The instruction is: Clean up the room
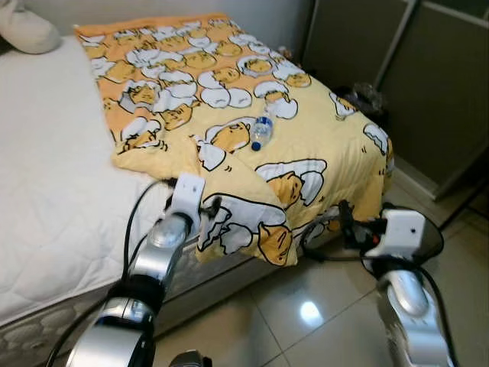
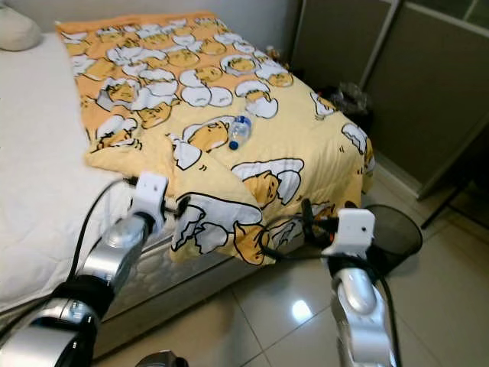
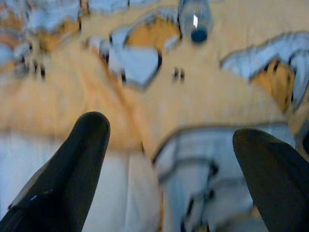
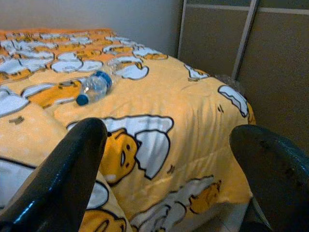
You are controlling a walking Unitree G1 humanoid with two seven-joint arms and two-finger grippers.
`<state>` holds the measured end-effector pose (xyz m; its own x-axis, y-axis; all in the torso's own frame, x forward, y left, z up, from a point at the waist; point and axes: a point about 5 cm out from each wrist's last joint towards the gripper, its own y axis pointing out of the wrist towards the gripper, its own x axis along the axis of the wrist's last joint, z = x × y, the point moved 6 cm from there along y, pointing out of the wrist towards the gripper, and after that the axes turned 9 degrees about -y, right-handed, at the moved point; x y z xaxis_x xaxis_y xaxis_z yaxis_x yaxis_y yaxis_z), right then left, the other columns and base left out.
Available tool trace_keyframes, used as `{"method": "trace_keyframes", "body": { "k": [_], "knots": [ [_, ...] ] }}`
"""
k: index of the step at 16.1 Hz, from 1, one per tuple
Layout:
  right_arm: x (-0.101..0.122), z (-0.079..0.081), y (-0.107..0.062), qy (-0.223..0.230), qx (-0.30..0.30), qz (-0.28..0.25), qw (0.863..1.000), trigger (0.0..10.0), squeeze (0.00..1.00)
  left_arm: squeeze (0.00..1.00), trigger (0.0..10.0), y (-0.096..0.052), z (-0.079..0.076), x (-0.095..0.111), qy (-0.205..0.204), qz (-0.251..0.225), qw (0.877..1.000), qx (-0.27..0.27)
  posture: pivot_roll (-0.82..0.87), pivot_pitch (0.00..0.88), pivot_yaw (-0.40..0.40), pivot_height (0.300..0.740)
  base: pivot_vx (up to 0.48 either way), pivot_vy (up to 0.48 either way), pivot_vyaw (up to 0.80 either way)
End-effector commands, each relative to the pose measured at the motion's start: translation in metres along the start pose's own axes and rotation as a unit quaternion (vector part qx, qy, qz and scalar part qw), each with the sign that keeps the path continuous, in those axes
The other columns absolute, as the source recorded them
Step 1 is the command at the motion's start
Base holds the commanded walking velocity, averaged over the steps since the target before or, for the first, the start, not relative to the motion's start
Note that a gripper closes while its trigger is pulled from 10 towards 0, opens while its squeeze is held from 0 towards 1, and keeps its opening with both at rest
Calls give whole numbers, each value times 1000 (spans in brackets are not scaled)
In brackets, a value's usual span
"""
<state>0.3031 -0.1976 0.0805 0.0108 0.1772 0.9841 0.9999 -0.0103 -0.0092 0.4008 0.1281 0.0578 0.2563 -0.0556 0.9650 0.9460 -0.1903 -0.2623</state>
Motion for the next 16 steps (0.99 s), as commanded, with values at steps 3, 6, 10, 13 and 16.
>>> {"method": "trace_keyframes", "body": {
  "k": [3, 6, 10, 13, 16],
  "knots": [
    [6, -8, -3, -9, -9, -7, 1000, 10000, 0, 0, 10000, -7, -2, 27, -12, -71, 997, -7, -116, 14, 3, 723, 0, 0, 0],
    [23, -32, -15, 3, -76, -28, 997, 10000, 0, 0, 10000, -89, -34, 61, -37, -181, 978, -100, -38, 0, -41, 723, 0, 0, 0],
    [19, -27, -23, 12, -65, -22, 998, 10000, 0, 0, 10000, -92, -44, 52, -30, -163, 982, -93, -6, 0, -74, 723, 0, 0, 0],
    [23, -21, -20, 12, -51, -22, 998, 10000, 0, 0, 10000, -88, -36, 57, -46, -151, 985, -73, -25, 0, -57, 723, 266, 0, 0],
    [22, -16, -17, 15, -47, -26, 998, 10000, 0, 0, 10000, -77, -36, 51, -50, -129, 988, -69, -46, 0, -24, 723, 431, 0, 0]
  ]
}}
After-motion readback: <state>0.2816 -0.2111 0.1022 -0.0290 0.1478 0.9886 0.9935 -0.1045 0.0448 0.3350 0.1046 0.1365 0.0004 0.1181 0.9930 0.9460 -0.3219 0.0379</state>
